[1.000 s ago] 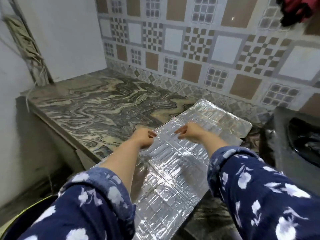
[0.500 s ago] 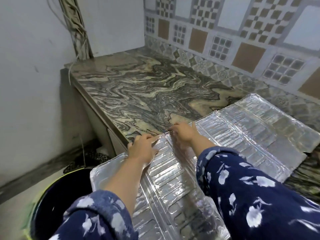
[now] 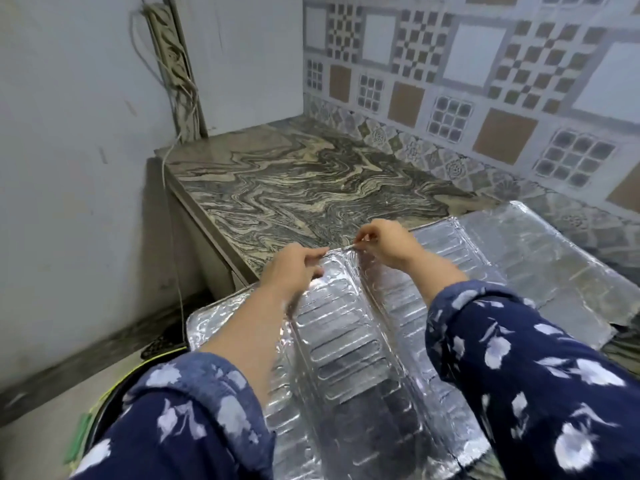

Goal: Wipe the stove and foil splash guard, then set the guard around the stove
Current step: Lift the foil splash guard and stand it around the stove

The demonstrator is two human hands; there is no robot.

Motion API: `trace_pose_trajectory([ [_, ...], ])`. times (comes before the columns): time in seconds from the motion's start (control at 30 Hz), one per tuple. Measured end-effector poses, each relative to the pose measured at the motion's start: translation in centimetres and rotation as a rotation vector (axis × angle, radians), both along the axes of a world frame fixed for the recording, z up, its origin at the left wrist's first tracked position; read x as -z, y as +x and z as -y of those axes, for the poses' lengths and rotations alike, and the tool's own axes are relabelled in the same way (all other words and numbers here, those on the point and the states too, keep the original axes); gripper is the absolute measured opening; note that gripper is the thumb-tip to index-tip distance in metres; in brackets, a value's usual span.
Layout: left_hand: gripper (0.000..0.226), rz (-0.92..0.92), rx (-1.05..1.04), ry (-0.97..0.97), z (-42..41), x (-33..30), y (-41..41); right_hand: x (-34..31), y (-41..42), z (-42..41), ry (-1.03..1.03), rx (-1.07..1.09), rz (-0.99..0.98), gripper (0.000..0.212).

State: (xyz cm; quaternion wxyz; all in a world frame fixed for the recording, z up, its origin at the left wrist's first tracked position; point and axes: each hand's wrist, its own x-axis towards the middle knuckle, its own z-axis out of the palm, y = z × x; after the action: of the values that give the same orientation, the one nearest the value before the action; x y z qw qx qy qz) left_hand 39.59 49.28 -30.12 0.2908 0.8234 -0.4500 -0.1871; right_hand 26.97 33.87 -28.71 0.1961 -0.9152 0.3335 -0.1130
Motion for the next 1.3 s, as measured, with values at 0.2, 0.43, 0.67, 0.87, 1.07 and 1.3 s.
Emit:
trace_pose_trajectory([
  [0.2, 0.016, 0.167, -0.03, -0.037, -2.0, -7.5, 1.9, -6.0, 1.1, -1.6, -0.008, -0.047, 0.109, 0.016],
  [0.43, 0.007, 0.122, -0.185, -0.188, -7.5, -12.4, 3.8, -9.1, 0.8, -2.4, -0.038, -0.044, 0.056, 0.013],
  [0.67, 0.021, 0.378, -0.288, -0.055, -12.0, -12.8, 5.8, -9.4, 0.2, -3.3, -0.025, 0.006, 0.078, 0.014],
  [0.87, 0.016, 0.428, -0.332, -0.097, -12.6, -14.2, 6.3, -12.2, 0.7, -4.5, -0.068, 0.062, 0.164, 0.01],
  [1.07, 0.013, 0.455, -0.472, -0.259, -11.6, -18.0, 5.7, -17.7, 0.8, -5.4, -0.208, 0.133, 0.23, 0.014],
  [1.3, 0.026, 0.481, -0.533, -0.297, -10.5, -19.2, 5.4, -18.9, -0.9, -6.5, -0.251, 0.126, 0.259, 0.018],
])
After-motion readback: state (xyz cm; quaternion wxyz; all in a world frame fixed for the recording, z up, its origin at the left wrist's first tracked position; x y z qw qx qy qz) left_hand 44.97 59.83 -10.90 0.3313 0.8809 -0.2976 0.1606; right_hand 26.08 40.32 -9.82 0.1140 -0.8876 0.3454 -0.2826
